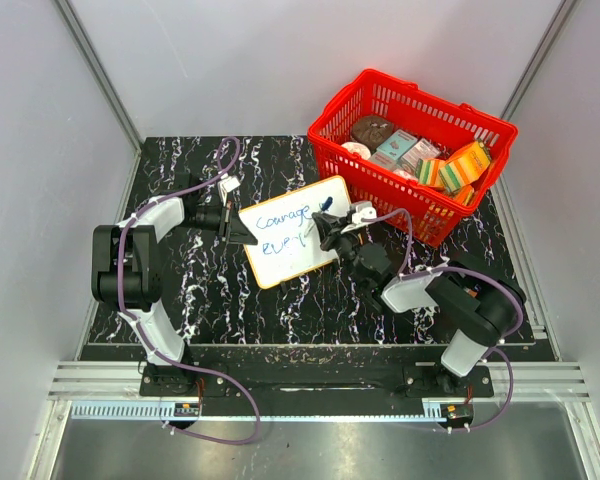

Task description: Write a sentence on the whiteboard

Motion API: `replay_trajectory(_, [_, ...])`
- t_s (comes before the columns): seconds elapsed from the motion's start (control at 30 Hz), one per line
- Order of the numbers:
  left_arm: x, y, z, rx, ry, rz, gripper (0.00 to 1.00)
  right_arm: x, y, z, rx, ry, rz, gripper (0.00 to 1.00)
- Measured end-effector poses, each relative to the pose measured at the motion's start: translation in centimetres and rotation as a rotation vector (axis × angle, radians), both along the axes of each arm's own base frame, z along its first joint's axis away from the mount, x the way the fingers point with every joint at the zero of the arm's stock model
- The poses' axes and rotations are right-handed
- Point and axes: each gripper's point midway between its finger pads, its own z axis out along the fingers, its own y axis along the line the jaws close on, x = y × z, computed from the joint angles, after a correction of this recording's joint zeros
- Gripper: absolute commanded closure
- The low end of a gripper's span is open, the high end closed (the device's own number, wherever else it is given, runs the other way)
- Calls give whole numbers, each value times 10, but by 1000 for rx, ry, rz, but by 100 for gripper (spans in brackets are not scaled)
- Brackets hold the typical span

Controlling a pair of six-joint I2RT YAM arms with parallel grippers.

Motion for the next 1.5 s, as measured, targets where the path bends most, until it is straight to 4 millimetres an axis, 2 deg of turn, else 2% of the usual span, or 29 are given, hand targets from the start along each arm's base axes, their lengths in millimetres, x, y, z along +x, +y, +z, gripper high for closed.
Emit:
replay_trajectory(0.37, [0,0,0,0,0,0,100,16,-9,12,9,-22,-40,100])
replay_trajectory(0.7, [0,0,0,1,3,0,100,15,-7,2,32,12,-23,100])
replay_trajectory(1.2, [0,0,0,3,3,1,100,2,-3,-27,69,99,38,100])
replay_trajectory(1.5, [0,0,0,3,2,1,100,-6,-2,-54,63,171,66,100])
